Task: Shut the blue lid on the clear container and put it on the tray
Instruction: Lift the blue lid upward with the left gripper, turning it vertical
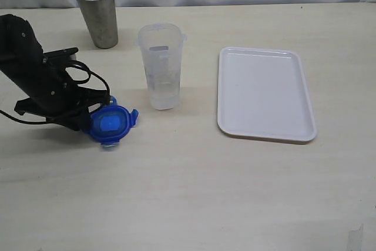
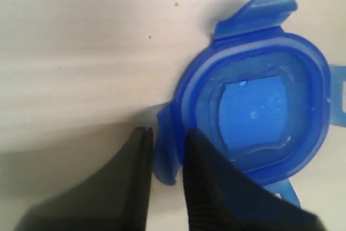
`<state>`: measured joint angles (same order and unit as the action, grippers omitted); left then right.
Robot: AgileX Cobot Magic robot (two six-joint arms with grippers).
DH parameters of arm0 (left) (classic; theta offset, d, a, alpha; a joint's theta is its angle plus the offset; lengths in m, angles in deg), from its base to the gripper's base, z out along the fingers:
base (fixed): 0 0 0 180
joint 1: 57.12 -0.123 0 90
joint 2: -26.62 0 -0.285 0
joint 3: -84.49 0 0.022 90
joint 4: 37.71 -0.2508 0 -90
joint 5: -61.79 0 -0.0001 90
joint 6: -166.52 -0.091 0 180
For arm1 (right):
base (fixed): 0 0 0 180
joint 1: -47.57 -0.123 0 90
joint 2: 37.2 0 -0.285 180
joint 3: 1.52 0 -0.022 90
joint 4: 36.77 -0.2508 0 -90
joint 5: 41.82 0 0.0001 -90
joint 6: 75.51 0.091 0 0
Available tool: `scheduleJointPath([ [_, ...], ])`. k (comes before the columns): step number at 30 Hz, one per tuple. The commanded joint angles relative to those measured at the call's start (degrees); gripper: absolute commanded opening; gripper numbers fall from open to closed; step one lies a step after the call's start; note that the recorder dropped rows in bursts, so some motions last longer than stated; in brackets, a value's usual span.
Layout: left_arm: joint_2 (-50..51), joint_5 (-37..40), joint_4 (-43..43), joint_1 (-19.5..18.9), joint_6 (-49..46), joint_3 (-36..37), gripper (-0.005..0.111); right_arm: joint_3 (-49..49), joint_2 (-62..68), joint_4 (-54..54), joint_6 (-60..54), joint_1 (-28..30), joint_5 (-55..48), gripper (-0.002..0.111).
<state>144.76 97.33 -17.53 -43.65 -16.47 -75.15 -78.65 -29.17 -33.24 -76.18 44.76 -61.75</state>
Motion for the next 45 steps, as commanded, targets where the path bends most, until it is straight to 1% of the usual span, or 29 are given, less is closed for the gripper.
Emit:
scheduleJointPath([
  [1,0.1,-0.6,0.0,0.2,-0.5,0.0,0.003,-0.1,-0.2,0.2,0.2,0.2,0.1,0.004],
  [2,0.1,-0.6,0.0,0.2,-0.7,0.0,0.000,-0.1,-0.2,0.2,0.2,0.2,0.1,0.004],
  [9,0.1,-0.2,0.0,0.2,-2.7,0.0,0.000,-0.1,-0.2,0.2,0.2,0.2,0.1,0.004],
  [14,-0.6,0.0,0.1,0.2,-7.3,0.0,0.000,-0.1,-0.2,0.2,0.2,0.2,0.1,0.004],
  [16,-0.8,0.0,0.1,0.2,-7.7,0.0,0.000,-0.1,-0.2,0.2,0.2,0.2,0.1,0.004],
  [18,-1.1,0.3,0.1,0.2,-8.2,-0.8,0.000,-0.1,-0.2,0.2,0.2,0.2,0.1,0.004],
  [24,-3.6,6.3,0.2,0.2,-10.8,-5.3,0.000,-0.1,-0.2,0.2,0.2,0.2,0.1,0.004],
  [26,-4.9,6.3,0.2,0.2,-11.0,-6.1,0.000,-0.1,-0.2,0.2,0.2,0.2,0.1,0.004],
  [31,-7.5,6.3,0.5,0.2,-15.9,-8.0,0.000,-0.1,-0.2,0.2,0.2,0.2,0.1,0.004],
  [34,-9.1,6.1,2.4,0.2,-20.8,-8.7,0.000,-0.1,-0.2,0.2,0.2,0.2,0.1,0.004],
  [39,-11.3,7.3,8.3,0.2,-40.5,-8.7,0.000,-0.1,-0.2,0.2,0.2,0.2,0.1,0.004],
  [41,-11.8,7.3,10.3,0.2,-43.8,-8.7,0.000,-0.1,-0.2,0.2,0.2,0.2,0.1,0.004],
  [45,-12.1,6.5,10.4,0.2,-45.2,-8.7,0.000,-0.1,-0.2,0.2,0.2,0.2,0.1,0.004],
])
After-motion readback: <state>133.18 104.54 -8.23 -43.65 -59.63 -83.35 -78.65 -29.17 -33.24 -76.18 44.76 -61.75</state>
